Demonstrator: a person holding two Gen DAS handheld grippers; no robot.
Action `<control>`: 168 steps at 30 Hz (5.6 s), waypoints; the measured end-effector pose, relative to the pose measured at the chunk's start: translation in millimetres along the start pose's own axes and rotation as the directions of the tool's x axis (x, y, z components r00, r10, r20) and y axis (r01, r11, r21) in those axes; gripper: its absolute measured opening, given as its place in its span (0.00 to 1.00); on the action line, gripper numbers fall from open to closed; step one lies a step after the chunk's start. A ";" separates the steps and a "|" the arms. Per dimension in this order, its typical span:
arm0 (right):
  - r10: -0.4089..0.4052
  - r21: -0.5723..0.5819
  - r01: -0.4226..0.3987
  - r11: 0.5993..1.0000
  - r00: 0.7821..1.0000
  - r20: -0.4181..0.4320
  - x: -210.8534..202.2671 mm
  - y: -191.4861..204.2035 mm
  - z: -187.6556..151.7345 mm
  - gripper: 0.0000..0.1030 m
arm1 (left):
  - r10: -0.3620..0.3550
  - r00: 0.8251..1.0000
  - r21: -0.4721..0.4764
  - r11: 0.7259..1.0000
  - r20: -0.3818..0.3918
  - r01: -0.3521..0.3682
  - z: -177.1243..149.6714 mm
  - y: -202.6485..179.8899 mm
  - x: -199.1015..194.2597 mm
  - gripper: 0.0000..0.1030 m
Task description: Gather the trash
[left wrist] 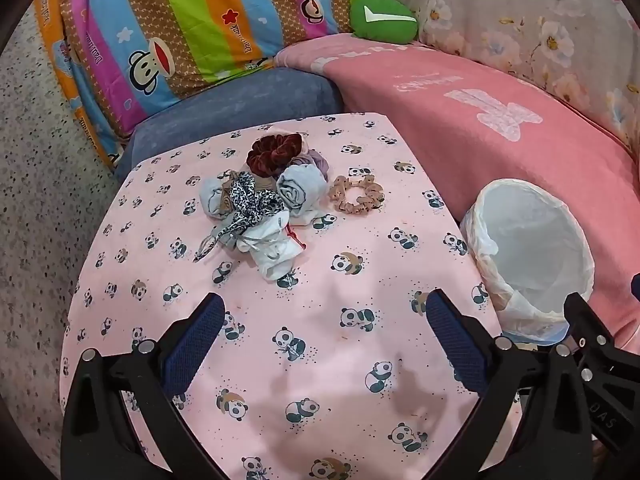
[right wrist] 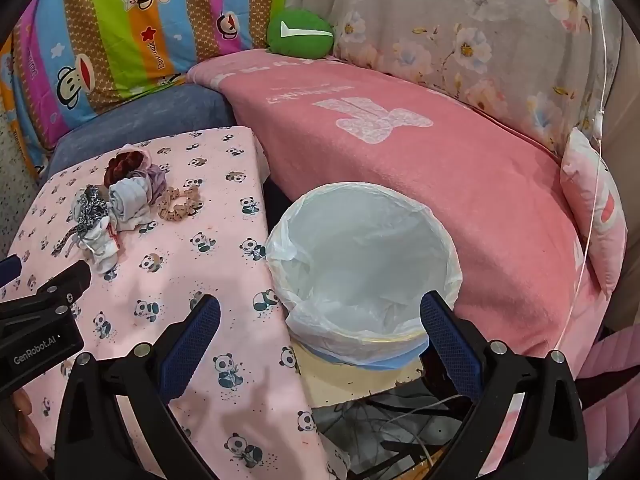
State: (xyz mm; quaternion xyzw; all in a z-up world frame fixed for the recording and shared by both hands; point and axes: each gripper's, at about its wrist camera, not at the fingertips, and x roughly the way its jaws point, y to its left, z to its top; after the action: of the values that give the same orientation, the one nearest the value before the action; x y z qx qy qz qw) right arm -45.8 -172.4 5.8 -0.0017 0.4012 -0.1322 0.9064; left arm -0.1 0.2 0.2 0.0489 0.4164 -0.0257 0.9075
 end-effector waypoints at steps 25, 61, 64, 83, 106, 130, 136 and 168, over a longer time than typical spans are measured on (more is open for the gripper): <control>0.007 -0.001 -0.007 1.000 1.000 -0.004 1.2 0.9 1.8 0.95 | 0.040 0.997 0.026 0.999 0.069 -0.042 0.6 -0.8 -4.6 0.93; 0.002 0.002 -0.002 1.000 1.000 0.010 -4.2 -1.4 5.7 0.95 | 0.041 0.996 0.015 0.999 0.082 -0.042 1.6 -1.9 -10.8 0.93; 0.002 0.001 -0.002 1.000 1.000 0.010 -4.2 -1.3 5.6 0.95 | 0.041 0.996 0.015 0.999 0.083 -0.042 1.5 -1.8 -10.8 0.93; 0.001 0.001 -0.001 1.000 1.000 0.011 -4.5 0.0 5.5 0.95 | 0.040 0.996 0.015 0.999 0.084 -0.041 2.0 -0.4 -11.7 0.93; 0.000 0.000 0.000 1.000 1.000 0.011 -4.7 0.3 5.8 0.95 | 0.039 0.996 0.012 0.999 0.083 -0.040 2.6 0.8 -12.4 0.93; 0.010 0.026 -0.011 1.000 1.000 0.024 -6.0 -2.0 13.2 0.95 | 0.001 0.997 -0.001 1.000 0.080 -0.001 9.5 6.8 -4.6 0.93; 0.017 0.051 -0.019 0.999 0.999 0.045 -5.2 -0.5 16.2 0.95 | -0.016 0.996 0.003 1.000 0.089 0.016 11.7 11.8 1.9 0.93; 0.171 0.020 -0.174 0.985 0.980 0.100 61.3 125.4 75.4 0.95 | -0.210 0.978 -0.134 0.969 0.008 0.210 46.8 133.5 126.3 0.93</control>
State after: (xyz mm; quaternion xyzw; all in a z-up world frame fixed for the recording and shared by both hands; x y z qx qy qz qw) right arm 78.3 -73.9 -1.2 0.0393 0.3529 -0.0587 0.9330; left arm 129.2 127.0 -56.2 -0.0563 0.4228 -0.0935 0.8996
